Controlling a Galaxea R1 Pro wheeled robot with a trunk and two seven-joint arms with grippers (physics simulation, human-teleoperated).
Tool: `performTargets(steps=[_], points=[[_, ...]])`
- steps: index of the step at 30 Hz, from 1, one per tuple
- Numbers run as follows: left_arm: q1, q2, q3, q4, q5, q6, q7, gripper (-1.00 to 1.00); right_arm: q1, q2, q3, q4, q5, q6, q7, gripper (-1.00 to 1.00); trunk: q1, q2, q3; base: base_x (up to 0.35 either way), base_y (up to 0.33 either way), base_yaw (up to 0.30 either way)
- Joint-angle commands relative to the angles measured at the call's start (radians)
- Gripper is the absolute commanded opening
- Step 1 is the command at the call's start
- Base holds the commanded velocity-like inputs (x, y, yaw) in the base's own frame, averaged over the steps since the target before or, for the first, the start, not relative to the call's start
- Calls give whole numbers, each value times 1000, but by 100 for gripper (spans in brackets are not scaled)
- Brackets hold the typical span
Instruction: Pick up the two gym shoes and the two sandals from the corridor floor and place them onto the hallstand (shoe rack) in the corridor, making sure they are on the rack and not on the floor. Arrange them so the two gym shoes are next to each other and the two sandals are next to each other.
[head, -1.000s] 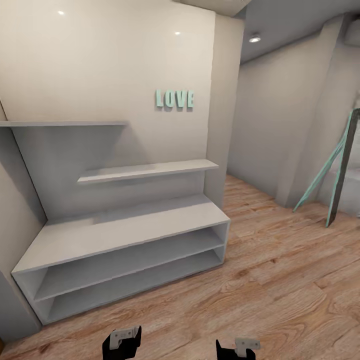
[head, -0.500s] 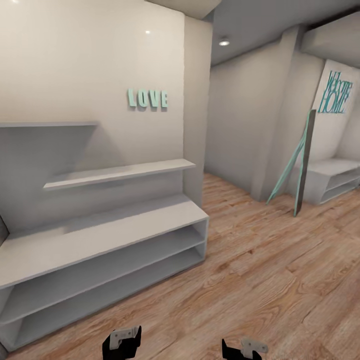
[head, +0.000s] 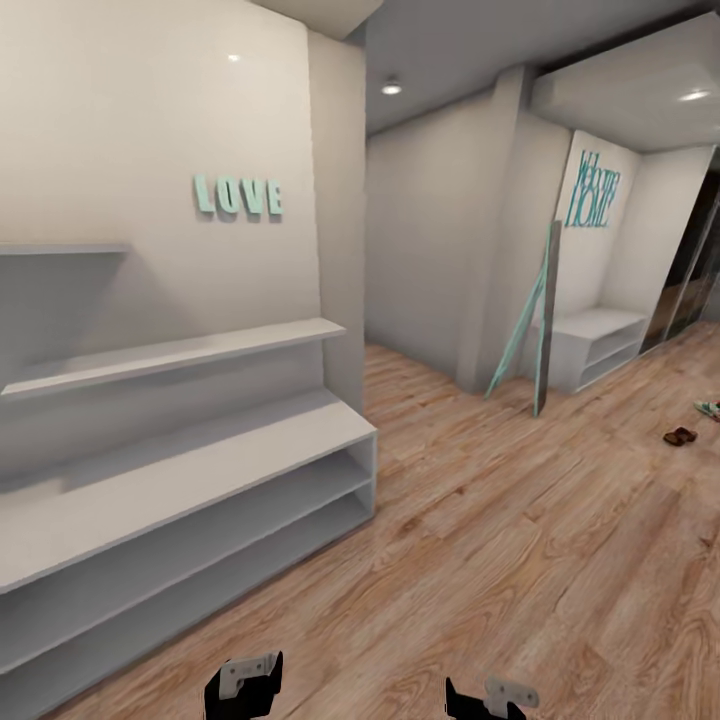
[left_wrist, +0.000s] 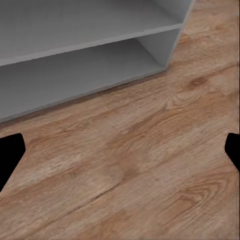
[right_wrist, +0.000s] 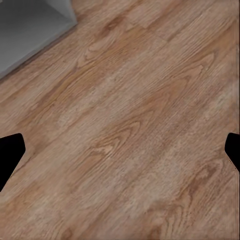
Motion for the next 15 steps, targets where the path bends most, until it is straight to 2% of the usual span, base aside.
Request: performTargets(steps=[1, 15], points=[[0, 0, 0, 0, 0, 0, 0, 100, 0, 0, 0, 0, 0, 0, 0, 100, 0, 0, 0, 0, 0, -290], [0, 0, 0, 0, 0, 0, 0, 100, 0, 1, 0, 0, 1, -1, 0, 100, 0, 0, 0, 0, 0, -290]])
